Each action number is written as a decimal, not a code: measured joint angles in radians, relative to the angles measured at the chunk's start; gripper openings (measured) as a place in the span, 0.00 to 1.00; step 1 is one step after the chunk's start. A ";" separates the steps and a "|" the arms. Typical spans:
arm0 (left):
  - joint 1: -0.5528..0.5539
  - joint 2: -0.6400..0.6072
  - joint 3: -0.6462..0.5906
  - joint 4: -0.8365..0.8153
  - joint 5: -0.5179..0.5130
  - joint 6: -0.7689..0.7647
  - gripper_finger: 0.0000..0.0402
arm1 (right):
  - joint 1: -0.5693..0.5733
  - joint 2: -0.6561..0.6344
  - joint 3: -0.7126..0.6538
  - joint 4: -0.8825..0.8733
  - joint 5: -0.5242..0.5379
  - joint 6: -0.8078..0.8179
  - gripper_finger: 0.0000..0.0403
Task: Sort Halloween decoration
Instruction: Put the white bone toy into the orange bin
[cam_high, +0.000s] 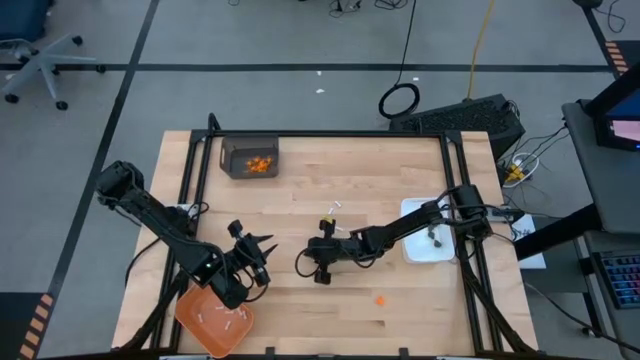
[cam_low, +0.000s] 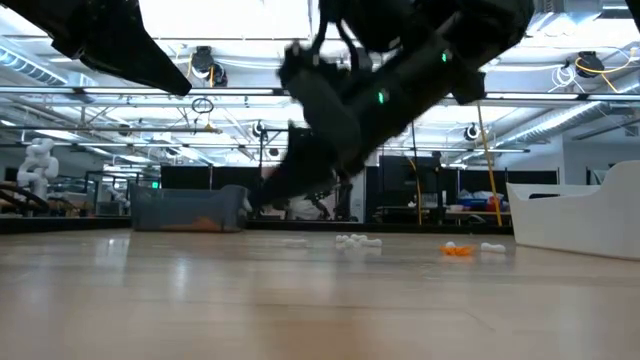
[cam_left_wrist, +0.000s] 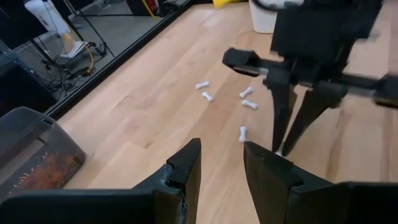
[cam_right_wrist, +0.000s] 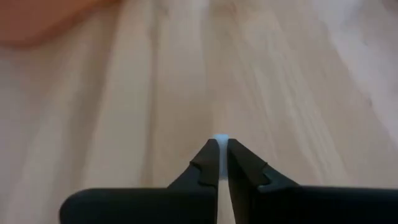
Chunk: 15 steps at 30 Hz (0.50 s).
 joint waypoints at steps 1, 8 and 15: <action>0.000 0.000 0.000 0.004 0.000 0.000 0.30 | 0.002 -0.008 0.001 0.014 -0.006 -0.005 0.00; -0.037 0.000 0.000 0.104 0.001 0.129 0.30 | 0.021 -0.021 0.001 0.143 -0.094 -0.035 0.00; -0.114 0.000 0.000 0.333 -0.011 0.419 0.30 | 0.025 -0.021 0.001 0.288 -0.148 -0.044 0.00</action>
